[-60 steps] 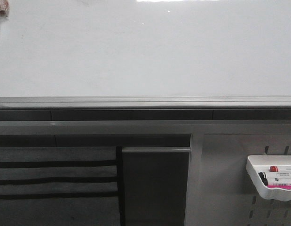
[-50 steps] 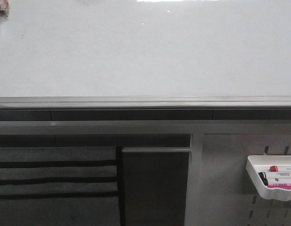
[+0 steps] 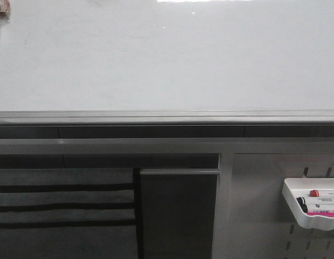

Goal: Write number 3 on whiteboard

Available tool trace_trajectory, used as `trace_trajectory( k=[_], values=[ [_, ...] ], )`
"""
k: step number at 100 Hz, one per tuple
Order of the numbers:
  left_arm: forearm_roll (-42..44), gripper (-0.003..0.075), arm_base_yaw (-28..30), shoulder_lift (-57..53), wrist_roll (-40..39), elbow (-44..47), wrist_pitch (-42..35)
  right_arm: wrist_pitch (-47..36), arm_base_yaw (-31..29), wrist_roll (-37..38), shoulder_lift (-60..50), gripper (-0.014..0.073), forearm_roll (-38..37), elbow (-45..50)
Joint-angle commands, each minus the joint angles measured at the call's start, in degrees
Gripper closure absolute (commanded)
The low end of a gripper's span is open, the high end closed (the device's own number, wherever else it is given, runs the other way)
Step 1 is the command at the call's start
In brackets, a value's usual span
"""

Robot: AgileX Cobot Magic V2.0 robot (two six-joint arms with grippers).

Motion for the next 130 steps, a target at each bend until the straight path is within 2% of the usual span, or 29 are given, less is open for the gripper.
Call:
trace_trajectory(
  k=[1, 130],
  values=[
    [0.0, 0.0741, -0.1, -1.5, -0.2, 0.5, -4.6, -4.6, -0.5, -0.2, -0.9, 0.0663, -0.7, 1.4],
    [0.5, 0.0741, -0.1, -1.5, -0.2, 0.5, -6.1, -4.6, -0.5, -0.2, -0.9, 0.0663, -1.3, 1.4]
  ],
)
